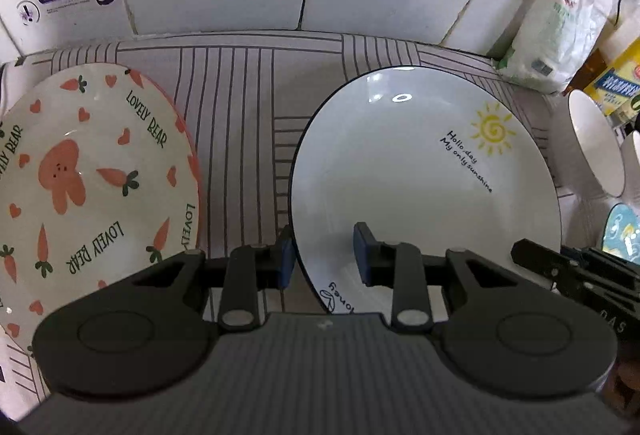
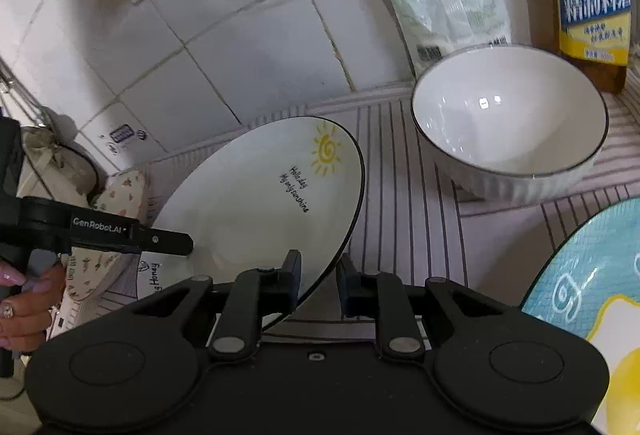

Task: Organize plates and bowls

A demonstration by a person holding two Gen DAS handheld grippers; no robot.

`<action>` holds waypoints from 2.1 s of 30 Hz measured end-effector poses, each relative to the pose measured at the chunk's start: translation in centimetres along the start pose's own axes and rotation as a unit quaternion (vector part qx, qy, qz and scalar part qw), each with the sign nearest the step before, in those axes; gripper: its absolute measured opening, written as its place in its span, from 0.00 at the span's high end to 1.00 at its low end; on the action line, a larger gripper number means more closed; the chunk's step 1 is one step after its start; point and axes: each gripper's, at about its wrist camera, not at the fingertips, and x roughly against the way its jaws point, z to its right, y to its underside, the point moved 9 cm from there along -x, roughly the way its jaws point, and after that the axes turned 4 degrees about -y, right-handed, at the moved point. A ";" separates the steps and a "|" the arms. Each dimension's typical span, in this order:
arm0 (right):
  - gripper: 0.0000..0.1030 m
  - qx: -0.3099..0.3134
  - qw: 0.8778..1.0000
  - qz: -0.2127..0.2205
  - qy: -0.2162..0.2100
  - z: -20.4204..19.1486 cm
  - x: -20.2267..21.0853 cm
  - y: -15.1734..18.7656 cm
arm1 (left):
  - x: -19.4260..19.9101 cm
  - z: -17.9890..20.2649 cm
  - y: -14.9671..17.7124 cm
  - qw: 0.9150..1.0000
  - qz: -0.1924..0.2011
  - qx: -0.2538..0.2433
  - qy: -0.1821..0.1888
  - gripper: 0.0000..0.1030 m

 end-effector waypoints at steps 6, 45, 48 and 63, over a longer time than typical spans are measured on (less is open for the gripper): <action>0.75 -0.027 1.000 -0.006 0.013 -0.2 0.2 0.8 | 0.7 0.3 0.7 1.000 0.001 0.009 -0.015 0.71; 0.51 -0.009 0.994 0.066 0.092 7.8 26.5 4.4 | 10.4 18.2 8.5 0.990 -0.025 -0.137 0.020 0.53; 0.50 -0.006 0.994 0.066 0.091 8.6 26.6 4.7 | 10.5 19.9 8.5 0.992 -0.010 -0.117 0.043 0.53; 0.50 -0.136 0.982 0.045 0.122 15.4 23.0 7.5 | 3.1 24.7 9.7 0.987 -0.044 -0.153 0.021 0.44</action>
